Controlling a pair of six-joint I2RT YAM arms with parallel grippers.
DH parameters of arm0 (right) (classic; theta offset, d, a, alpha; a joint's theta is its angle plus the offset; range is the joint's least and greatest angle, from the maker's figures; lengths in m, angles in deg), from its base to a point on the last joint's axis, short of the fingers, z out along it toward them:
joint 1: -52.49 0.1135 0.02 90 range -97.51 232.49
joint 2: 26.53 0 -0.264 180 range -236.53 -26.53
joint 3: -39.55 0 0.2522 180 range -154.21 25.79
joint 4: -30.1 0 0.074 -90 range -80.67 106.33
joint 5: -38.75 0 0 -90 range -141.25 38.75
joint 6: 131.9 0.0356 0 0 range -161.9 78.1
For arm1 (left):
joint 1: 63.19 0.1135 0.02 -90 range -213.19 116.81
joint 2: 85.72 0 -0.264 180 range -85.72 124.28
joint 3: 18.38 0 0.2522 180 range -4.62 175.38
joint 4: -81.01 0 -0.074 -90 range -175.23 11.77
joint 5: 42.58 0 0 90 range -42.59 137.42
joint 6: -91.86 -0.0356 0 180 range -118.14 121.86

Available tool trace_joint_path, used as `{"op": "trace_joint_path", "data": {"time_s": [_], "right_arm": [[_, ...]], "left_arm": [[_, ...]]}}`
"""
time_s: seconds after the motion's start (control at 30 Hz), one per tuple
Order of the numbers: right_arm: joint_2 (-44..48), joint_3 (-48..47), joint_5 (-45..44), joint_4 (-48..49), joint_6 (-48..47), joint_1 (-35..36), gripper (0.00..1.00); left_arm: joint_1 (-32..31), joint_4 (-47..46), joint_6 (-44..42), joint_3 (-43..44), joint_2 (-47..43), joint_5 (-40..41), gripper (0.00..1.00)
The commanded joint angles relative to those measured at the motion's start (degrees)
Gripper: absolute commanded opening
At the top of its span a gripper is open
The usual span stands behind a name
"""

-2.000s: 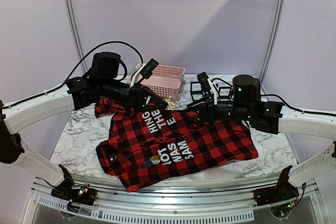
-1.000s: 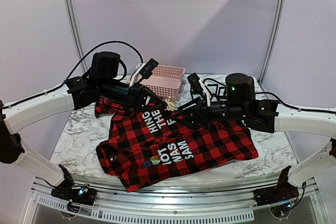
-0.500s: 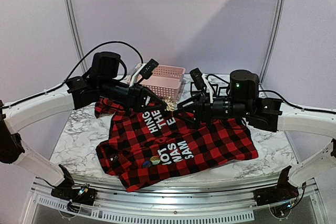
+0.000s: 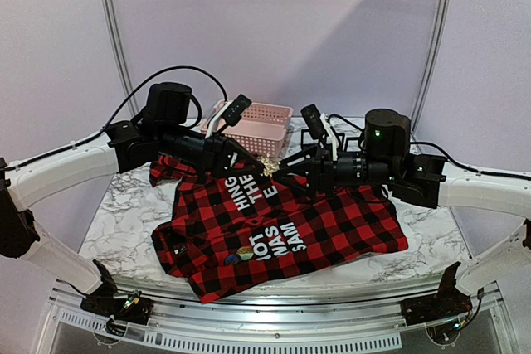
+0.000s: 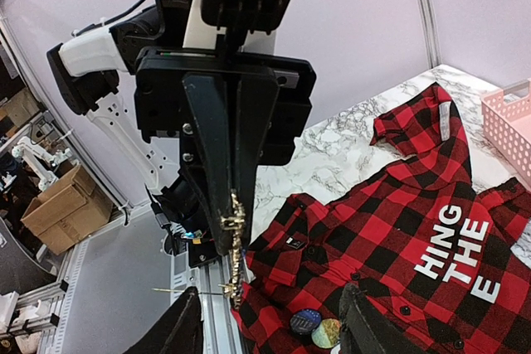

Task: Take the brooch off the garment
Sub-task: Close the brooch at the center of the board.

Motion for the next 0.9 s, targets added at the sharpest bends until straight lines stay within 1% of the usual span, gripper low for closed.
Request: {"op": "trace_joint_path", "data": {"time_s": [0.0,0.23,0.53,0.73,0.87], "right_arm": [[-0.6,-1.66,0.48,1.53,0.89,0.39,0.54],[-0.74,-1.26,-0.32,2.04,1.13,0.43,0.53],[3.06,1.9,-3.76,2.38,1.9,0.4,0.54],[4.02,3.83,-4.34,1.64,3.07,0.37,0.55],[3.75,4.72,-6.14,-0.66,3.1,0.43,0.55]], "left_arm": [[0.75,0.14,-0.39,1.15,0.57,-0.97,0.0],[0.75,0.05,-0.29,1.23,0.52,-1.32,0.0],[0.79,0.7,-0.94,1.32,-0.42,-1.07,0.0],[0.92,0.73,-0.96,1.38,-0.55,-0.98,0.0],[0.92,0.73,-1.0,1.41,-0.61,-1.03,0.0]]}}
